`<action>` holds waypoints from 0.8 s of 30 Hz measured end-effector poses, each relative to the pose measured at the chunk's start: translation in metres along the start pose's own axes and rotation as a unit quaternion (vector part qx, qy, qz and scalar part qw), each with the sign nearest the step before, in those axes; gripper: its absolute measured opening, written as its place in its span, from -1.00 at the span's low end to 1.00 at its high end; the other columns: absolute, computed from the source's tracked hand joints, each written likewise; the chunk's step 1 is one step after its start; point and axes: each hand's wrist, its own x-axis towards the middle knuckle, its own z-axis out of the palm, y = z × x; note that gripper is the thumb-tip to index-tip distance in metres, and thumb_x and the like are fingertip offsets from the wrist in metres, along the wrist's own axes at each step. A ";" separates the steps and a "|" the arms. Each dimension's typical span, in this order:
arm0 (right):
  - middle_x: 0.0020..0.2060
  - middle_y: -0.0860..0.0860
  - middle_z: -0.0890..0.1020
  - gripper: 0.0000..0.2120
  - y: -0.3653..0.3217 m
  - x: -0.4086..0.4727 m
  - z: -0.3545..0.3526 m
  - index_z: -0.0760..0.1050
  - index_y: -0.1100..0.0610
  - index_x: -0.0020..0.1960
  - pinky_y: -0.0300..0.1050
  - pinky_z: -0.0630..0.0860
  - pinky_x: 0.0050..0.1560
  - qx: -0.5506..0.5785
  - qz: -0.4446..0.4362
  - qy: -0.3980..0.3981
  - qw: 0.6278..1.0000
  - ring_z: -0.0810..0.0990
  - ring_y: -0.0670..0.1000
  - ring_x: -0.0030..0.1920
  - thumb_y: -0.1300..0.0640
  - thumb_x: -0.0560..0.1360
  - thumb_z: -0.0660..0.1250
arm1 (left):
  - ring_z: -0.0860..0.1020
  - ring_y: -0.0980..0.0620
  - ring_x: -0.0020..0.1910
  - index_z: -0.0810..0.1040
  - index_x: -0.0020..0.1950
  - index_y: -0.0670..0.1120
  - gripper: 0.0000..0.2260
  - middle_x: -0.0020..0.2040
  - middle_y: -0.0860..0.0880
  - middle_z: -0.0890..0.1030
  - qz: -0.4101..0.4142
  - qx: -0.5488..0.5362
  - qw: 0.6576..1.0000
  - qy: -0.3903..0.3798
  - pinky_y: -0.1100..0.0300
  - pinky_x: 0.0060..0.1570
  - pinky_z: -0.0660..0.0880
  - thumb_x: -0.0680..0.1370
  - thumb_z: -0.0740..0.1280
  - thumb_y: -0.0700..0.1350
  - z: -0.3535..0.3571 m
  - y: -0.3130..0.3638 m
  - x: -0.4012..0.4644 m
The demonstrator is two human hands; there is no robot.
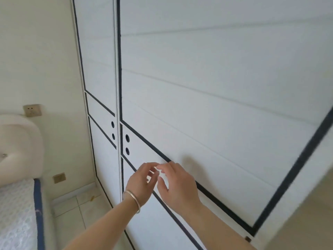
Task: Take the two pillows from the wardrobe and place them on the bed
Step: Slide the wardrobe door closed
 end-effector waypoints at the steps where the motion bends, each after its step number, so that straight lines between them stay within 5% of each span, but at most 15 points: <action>1: -0.23 -0.10 0.59 -0.79 0.004 -0.006 -0.013 0.42 0.00 0.02 -0.26 0.44 -0.39 -0.024 -0.009 0.000 1.000 0.57 -0.06 -0.24 0.09 0.39 0.19 | 0.52 0.27 0.00 0.44 0.11 0.28 -0.81 0.05 0.22 0.52 0.023 0.006 1.000 -0.001 0.21 -0.03 0.51 0.51 0.18 0.13 0.008 0.006 -0.004; 5: -0.28 -0.02 0.57 -0.83 0.026 -0.022 -0.057 0.54 0.11 -0.08 -0.08 0.51 -0.27 -0.130 -0.026 0.013 0.991 0.53 0.05 -0.26 0.16 0.41 0.20 | 0.38 0.05 0.25 0.32 0.41 0.07 -0.44 0.30 -0.06 0.44 0.158 0.042 0.986 0.044 0.12 0.17 0.41 0.53 0.05 0.35 0.034 0.036 0.000; 10: -0.14 0.02 0.63 -0.83 0.032 -0.040 -0.098 0.56 0.12 -0.13 -0.09 0.42 0.02 -0.268 -0.070 0.053 0.959 0.55 0.08 -0.06 0.20 0.41 0.18 | 0.27 -0.11 0.39 0.21 0.48 0.00 -0.45 0.45 -0.18 0.28 0.301 0.052 0.949 0.074 0.04 0.36 0.27 0.58 0.05 0.27 0.051 0.084 0.013; 15: 0.01 0.02 0.66 -0.77 0.014 -0.029 -0.140 0.61 0.09 -0.02 -0.06 0.34 0.16 -0.331 -0.098 0.202 0.917 0.45 0.04 0.15 0.22 0.43 0.23 | 0.25 -0.16 0.43 0.24 0.44 -0.05 -0.47 0.46 -0.15 0.20 0.405 0.038 0.909 0.087 -0.16 0.34 0.30 0.60 0.02 0.24 0.048 0.122 0.026; 18: 0.20 0.00 0.51 -0.72 0.006 -0.012 -0.179 0.50 0.03 0.13 -0.02 0.30 0.26 -0.343 -0.093 0.300 0.885 0.38 0.04 0.25 0.22 0.53 0.12 | 0.20 -0.15 0.48 0.17 0.47 0.03 -0.48 0.49 -0.13 0.18 0.446 0.050 0.890 0.082 -0.25 0.38 0.24 0.59 0.03 0.25 0.046 0.155 0.028; 21: 0.31 0.01 0.30 -0.65 0.005 0.003 -0.213 0.36 -0.03 0.27 0.00 0.25 0.31 -0.351 -0.032 0.369 0.860 0.28 0.08 0.33 0.21 0.58 -0.03 | 0.09 -0.07 0.54 0.12 0.49 0.09 -0.52 0.51 -0.10 0.15 0.471 0.070 0.875 0.090 -0.13 0.47 0.06 0.61 0.01 0.22 0.042 0.192 0.031; 24: 0.39 0.08 0.15 -0.47 0.013 0.006 -0.230 0.19 -0.01 0.39 0.02 0.19 0.34 -0.336 0.037 0.344 0.876 0.21 0.14 0.38 0.29 0.48 0.21 | 0.00 -0.04 0.56 0.03 0.53 0.14 -0.56 0.53 -0.08 0.12 0.487 0.112 0.862 0.090 -0.12 0.49 -0.01 0.65 -0.04 0.13 0.043 0.220 0.026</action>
